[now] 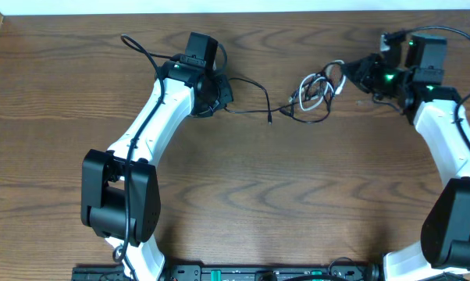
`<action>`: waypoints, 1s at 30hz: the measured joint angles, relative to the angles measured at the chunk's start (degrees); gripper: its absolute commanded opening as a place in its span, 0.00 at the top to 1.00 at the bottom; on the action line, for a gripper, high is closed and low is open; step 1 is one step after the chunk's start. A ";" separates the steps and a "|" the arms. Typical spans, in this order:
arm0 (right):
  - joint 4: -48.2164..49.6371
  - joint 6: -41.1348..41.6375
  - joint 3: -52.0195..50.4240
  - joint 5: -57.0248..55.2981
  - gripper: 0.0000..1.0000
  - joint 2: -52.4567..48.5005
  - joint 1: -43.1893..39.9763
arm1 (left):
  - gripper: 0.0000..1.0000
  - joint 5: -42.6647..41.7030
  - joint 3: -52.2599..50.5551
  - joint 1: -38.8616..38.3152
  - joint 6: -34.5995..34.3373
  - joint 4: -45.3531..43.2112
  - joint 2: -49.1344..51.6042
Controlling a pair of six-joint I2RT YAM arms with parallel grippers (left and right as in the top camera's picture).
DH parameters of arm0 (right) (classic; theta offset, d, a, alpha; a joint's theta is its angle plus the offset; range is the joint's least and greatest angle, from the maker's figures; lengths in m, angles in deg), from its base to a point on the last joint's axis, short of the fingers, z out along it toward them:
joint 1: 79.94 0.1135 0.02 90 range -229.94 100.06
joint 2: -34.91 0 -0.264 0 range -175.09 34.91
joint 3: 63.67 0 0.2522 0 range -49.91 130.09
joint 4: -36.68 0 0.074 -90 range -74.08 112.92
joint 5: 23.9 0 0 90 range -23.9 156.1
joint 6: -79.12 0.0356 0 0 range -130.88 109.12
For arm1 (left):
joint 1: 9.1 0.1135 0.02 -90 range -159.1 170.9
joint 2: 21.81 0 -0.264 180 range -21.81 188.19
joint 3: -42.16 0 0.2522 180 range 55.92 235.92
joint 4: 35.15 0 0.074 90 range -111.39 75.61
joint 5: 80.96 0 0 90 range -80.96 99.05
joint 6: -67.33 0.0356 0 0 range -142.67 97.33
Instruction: Untangle cables
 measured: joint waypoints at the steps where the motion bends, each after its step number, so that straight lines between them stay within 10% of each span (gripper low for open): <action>1: -0.96 -0.13 0.02 -0.57 0.99 0.00 -0.11 | 0.93 0.13 0.00 0.00 0.04 0.17 0.00; 18: -25.92 -3.21 0.02 -41.31 0.98 0.00 -0.31 | 0.93 7.63 0.00 0.00 2.95 3.58 0.00; 30: -27.98 -9.60 0.02 -46.82 0.99 0.00 -0.31 | 0.93 12.15 0.00 0.02 3.85 4.61 0.00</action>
